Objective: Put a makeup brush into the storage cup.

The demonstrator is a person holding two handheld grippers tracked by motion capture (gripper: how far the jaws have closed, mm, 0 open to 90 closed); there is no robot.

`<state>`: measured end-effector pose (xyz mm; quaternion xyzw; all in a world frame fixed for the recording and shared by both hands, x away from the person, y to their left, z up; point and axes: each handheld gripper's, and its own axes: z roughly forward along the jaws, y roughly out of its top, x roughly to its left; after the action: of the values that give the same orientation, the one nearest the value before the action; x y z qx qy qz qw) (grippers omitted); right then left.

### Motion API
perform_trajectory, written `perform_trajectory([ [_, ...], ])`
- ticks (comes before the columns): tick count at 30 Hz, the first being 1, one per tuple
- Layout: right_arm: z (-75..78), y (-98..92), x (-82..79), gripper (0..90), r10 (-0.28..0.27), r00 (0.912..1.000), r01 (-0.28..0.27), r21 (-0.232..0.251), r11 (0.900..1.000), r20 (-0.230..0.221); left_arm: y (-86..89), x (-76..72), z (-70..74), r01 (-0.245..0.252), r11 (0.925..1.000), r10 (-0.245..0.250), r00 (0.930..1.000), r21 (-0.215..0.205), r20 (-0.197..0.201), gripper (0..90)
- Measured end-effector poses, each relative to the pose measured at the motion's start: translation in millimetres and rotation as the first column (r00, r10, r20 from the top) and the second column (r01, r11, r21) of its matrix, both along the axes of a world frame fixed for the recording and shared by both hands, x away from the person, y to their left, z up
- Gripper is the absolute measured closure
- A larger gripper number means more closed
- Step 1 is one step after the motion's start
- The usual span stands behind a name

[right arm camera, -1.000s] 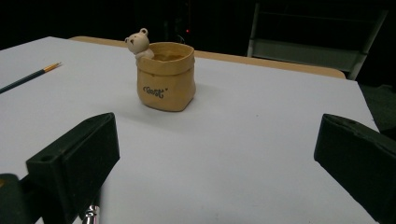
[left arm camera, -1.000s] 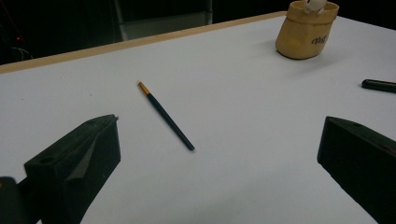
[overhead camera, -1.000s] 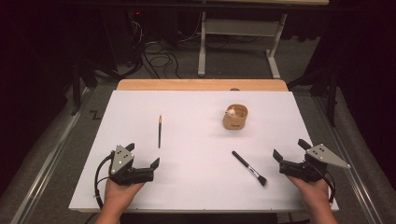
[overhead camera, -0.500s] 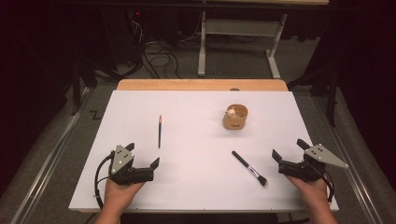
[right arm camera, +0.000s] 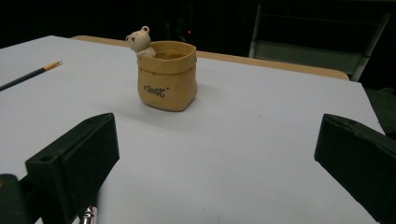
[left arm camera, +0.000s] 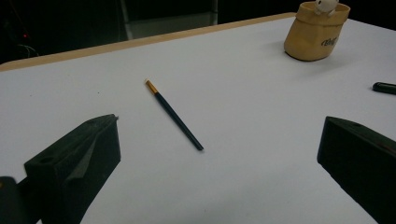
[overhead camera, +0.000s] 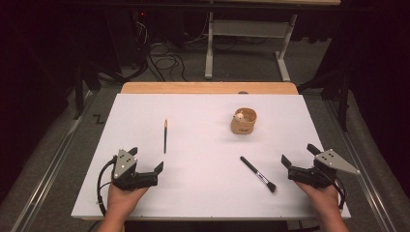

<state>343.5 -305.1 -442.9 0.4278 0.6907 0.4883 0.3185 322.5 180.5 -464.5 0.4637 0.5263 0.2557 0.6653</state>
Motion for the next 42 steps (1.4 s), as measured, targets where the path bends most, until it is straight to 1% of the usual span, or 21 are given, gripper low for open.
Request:
perform_trajectory([
  [10,-0.3,0.6,-0.4,0.4,-0.001,1.0,0.001,0.002,1.0,0.004,5.1,2.8,0.3,-0.019,0.9998,0.019,0.9996,-0.005,-0.022,0.5],
  [11,-0.4,1.1,-0.5,0.4,0.0,1.0,0.0,0.001,1.0,0.003,5.7,3.3,0.6,-0.022,0.9997,0.022,0.9995,-0.013,-0.024,0.8],
  [13,-0.6,1.1,-0.4,0.4,0.001,1.0,-0.001,-0.002,1.0,0.004,6.1,3.3,0.7,-0.023,0.9996,0.023,0.9994,-0.015,-0.025,0.8],
  [18,-2.4,2.2,-0.3,0.4,-0.002,1.0,0.002,0.003,1.0,0.004,8.1,4.4,-0.3,-0.04,0.9992,0.04,0.9987,-0.007,-0.033,0.9],
  [19,-2.9,2.3,0.2,0.4,-0.001,1.0,0.001,0.01,1.0,0.005,8.9,4.6,-0.7,-0.044,0.999,0.044,0.9984,-0.008,-0.036,0.9],
  [20,-4.3,3.0,0.9,0.4,0.004,1.0,-0.004,0.012,1.0,0.002,10.5,5.5,-1.5,-0.05,0.9987,0.049,0.9975,-0.007,-0.05,0.9],
  [22,-5.3,3.6,1.8,0.4,0.005,1.0,-0.005,0.009,1.0,-0.001,11.0,5.9,-1.7,-0.056,0.9984,0.055,0.9969,-0.011,-0.056,1.0],
  [25,-8.3,5.2,5.6,0.4,0.009,0.9999,-0.009,-0.004,1.0,-0.013,13.1,6.7,-2.8,-0.067,0.9977,0.067,0.9956,0.003,-0.066,1.3],
  [26,-10.2,6.3,8.1,0.4,0.016,0.9996,-0.017,-0.02,1.0,-0.024,13.4,6.9,-3.1,-0.07,0.9976,0.07,0.9952,0.005,-0.068,1.6],
  [29,-13.4,7.5,8.8,0.4,0.018,0.9995,-0.019,-0.038,0.999,-0.027,14.3,8.3,-5.3,-0.072,0.9973,0.073,0.9935,0.012,-0.087,1.6],
  [30,-14.1,8.0,7.8,0.4,0.018,0.9994,-0.019,-0.033,0.999,-0.031,14.0,9.5,-6.8,-0.076,0.997,0.077,0.9917,0.009,-0.103,1.6],
  [32,-14.8,8.3,6.1,0.4,0.024,0.9995,-0.024,-0.039,0.999,-0.022,13.5,9.8,-7.3,-0.077,0.997,0.077,0.9908,0.004,-0.112,1.3],
  [34,-14.7,8.5,3.8,0.4,0.023,0.9994,-0.024,-0.041,0.999,-0.025,11.8,10.2,-8.7,-0.075,0.9971,0.076,0.9897,0.014,-0.121,1.0],
  [35,-14.7,8.2,2.8,0.4,0.023,0.9994,-0.024,-0.037,0.999,-0.026,9.8,10.7,-10.2,-0.067,0.9971,0.071,0.9885,0.034,-0.133,1.0],
  [36,-14.9,7.7,2.2,0.4,0.027,0.9993,-0.027,-0.036,0.999,-0.025,9.8,10.7,-10.2,-0.067,0.9971,0.071,0.9885,0.034,-0.133,0.9],
  [37,-15.2,7.7,1.5,0.4,0.025,0.9993,-0.026,-0.03,0.999,-0.028,8.0,11.6,-11.8,-0.063,0.997,0.069,0.986,0.046,-0.151,1.0],
  [38,-15.3,7.6,1.2,0.4,0.024,0.9993,-0.025,-0.031,0.999,-0.028,7.1,12.2,-12.5,-0.06,0.9974,0.066,0.9843,0.04,-0.164,1.0],
  [39,-15.3,7.4,1.0,0.4,0.023,0.9993,-0.024,-0.031,0.999,-0.028,6.6,13.6,-13.5,-0.058,0.9974,0.065,0.9809,0.043,-0.184,1.0],
  [40,-15.3,7.4,1.0,0.4,0.023,0.9993,-0.024,-0.031,0.999,-0.028,6.6,13.6,-13.5,-0.058,0.9974,0.065,0.9809,0.043,-0.184,1.0],
  [41,-15.0,6.6,0.4,0.4,0.023,0.9993,-0.024,-0.029,0.999,-0.028,6.1,14.9,-14.2,-0.056,0.9974,0.064,0.9775,0.046,-0.201,1.0],
  [42,-15.0,6.6,0.4,0.4,0.023,0.9993,-0.024,-0.029,0.999,-0.028,5.7,16.1,-14.9,-0.058,0.997,0.067,0.9757,0.052,-0.208,1.0],
])
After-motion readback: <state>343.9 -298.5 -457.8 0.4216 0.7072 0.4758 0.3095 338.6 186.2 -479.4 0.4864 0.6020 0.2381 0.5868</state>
